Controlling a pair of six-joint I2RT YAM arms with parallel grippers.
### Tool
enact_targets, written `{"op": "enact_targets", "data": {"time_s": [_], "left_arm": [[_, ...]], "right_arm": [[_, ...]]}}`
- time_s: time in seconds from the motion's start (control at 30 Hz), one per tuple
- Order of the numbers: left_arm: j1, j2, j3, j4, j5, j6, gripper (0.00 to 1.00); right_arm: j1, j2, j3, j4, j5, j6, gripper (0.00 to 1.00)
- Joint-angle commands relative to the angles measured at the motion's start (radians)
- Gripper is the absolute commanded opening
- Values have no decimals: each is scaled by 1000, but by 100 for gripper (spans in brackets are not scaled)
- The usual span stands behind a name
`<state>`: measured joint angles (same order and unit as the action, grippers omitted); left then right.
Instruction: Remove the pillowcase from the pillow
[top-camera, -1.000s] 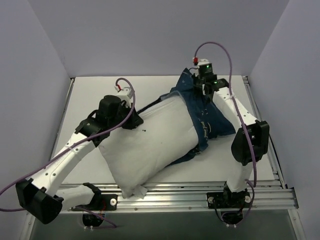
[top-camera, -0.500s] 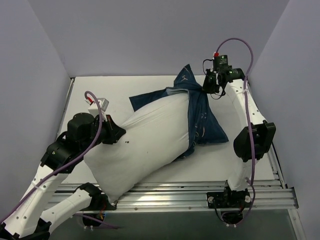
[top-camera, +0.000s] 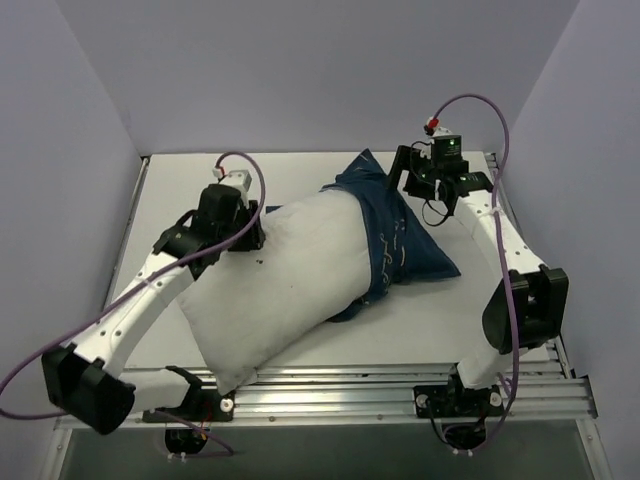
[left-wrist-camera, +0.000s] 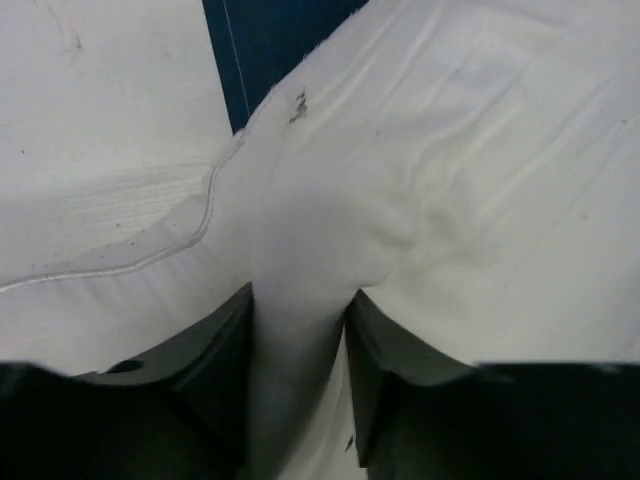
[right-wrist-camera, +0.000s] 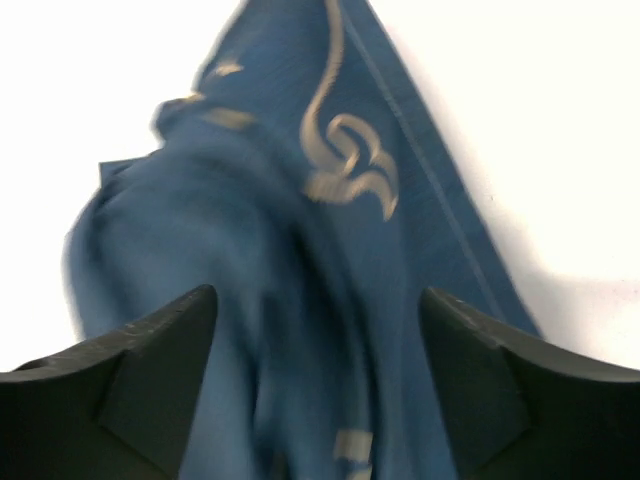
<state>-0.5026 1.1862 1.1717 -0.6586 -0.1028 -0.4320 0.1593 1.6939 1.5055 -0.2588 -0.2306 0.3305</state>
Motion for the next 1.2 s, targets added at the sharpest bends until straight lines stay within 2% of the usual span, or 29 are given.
{"op": "enact_targets", "data": {"time_s": [0.0, 0.03, 0.07, 0.17, 0.2, 0.23, 0.3, 0.33, 0.5, 0.57, 0.8, 0.97, 1.0, 1.03, 1.07, 1.1, 1.17], "left_arm": [[18, 97, 135, 194, -77, 93, 51], [18, 108, 149, 197, -65, 111, 61], [15, 112, 166, 200, -43, 139, 79], [-37, 76, 142, 234, 6, 215, 97], [-66, 49, 113, 244, -8, 245, 99], [-147, 35, 97, 263, -56, 278, 97], [-236, 9, 48, 283, -115, 357, 96], [-326, 3, 31, 304, -153, 380, 96], [-543, 28, -67, 411, -287, 486, 95], [-583, 64, -81, 435, -311, 492, 95], [-614, 260, -83, 484, -321, 486, 95], [-620, 375, -89, 491, -353, 483, 95], [-617, 407, -87, 491, -368, 483, 99], [-617, 420, -84, 488, -382, 483, 96], [-617, 431, -81, 484, -393, 478, 88], [-616, 446, -72, 478, -403, 478, 69], [-616, 452, -63, 476, -414, 470, 46]], "right_arm": [[29, -182, -68, 102, 62, -10, 80], [35, -210, -95, 105, 68, -7, 85], [43, -241, -160, 110, 82, -4, 87], [60, -367, -263, 121, 103, 13, 95], [65, -425, -334, 130, 105, 31, 96], [72, -454, -368, 133, 100, 42, 99], [82, -535, -469, 148, 73, 59, 100], [88, -563, -499, 147, 68, 64, 100], [94, -722, -645, 115, 74, 70, 100], [97, -757, -705, 112, 59, 81, 100], [105, -833, -827, 125, -22, 97, 100], [115, -826, -878, 168, -93, 114, 100], [124, -807, -886, 173, -98, 120, 100], [129, -800, -890, 177, -102, 122, 100], [134, -797, -896, 193, -107, 122, 100], [140, -787, -901, 200, -111, 122, 99], [157, -777, -915, 217, -118, 124, 99]]}}
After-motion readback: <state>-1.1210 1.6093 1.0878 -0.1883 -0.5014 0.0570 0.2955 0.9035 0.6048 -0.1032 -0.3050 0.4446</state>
